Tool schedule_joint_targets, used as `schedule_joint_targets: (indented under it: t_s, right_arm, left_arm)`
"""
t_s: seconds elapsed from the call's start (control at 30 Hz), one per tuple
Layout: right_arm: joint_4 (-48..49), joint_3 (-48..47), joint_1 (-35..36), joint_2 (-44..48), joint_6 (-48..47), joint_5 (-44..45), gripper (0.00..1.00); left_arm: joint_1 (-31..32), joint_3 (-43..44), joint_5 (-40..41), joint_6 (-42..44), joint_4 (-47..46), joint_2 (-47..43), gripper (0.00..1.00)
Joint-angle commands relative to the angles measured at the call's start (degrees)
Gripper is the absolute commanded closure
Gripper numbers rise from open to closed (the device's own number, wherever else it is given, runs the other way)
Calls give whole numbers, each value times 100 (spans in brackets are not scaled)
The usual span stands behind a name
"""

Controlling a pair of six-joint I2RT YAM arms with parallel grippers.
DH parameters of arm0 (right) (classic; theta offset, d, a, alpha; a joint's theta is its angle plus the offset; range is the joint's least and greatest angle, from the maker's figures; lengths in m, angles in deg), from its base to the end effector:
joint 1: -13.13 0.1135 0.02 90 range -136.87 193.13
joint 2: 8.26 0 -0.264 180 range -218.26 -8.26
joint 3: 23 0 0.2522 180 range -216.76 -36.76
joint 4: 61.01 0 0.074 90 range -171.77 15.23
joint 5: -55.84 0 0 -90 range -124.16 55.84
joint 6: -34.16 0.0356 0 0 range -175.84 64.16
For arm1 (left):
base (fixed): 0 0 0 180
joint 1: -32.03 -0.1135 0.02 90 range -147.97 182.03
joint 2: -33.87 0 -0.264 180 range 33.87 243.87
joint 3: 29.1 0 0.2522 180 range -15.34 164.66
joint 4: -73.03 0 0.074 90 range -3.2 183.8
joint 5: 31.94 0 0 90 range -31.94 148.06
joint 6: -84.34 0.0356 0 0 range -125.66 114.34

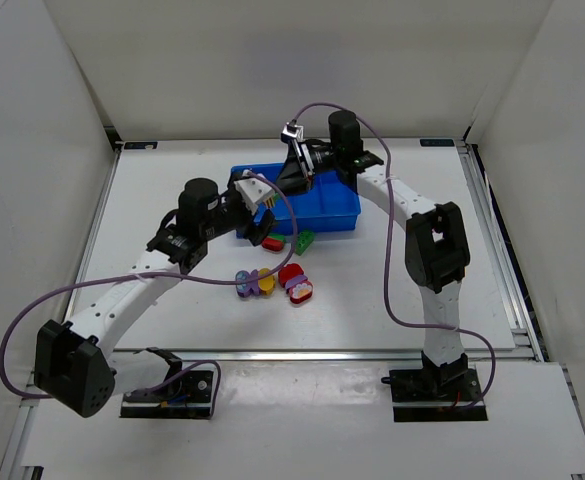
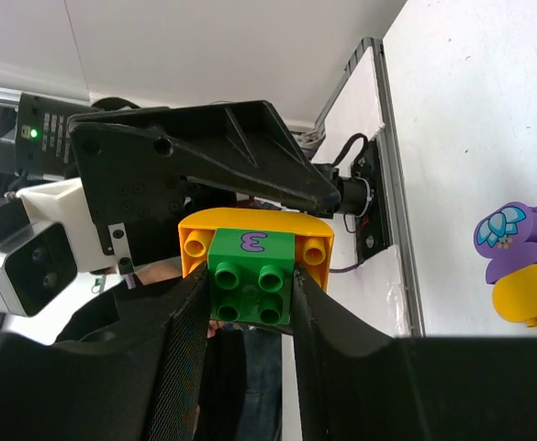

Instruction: Sort the legos into containers by color

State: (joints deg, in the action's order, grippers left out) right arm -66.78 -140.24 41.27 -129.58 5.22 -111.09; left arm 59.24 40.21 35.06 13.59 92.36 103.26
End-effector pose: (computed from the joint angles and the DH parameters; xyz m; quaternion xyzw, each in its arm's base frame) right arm 0.4154 0.2615 0.3070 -0.2143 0.6881 0.6929 0.0247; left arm 0.2426 -0.1404 0.3248 0.4213 0.6895 -0.2016 0.5535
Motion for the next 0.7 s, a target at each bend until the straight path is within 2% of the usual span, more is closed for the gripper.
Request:
schedule_joint_targets:
  t_s: [0.0,0.07,0.2,0.3,0.5,0.67]
  right_arm:
    - [334,3,25,161,152,-112,89]
    - [370,91,42,161,240,-95,89]
    - [511,188,42,161,345,-103,89]
    - [511,197,42,152,345,-112,89]
    - [554,197,42,91,424,-121,89]
    - [599,214,42,64,460,-130,89]
  left_arm:
    - [83,-70,796,106,-424,-109,13]
    - [154,-132,1042,106,-721,-127,14]
    - [198,-150,1421,27,-978,-109,27]
    - [189,-132,1527,-52,-1022,-101,32]
    - [189,-273,1123,-88,-1136,-250,29]
    - [198,-264,1061,-158,-1171,-224,31]
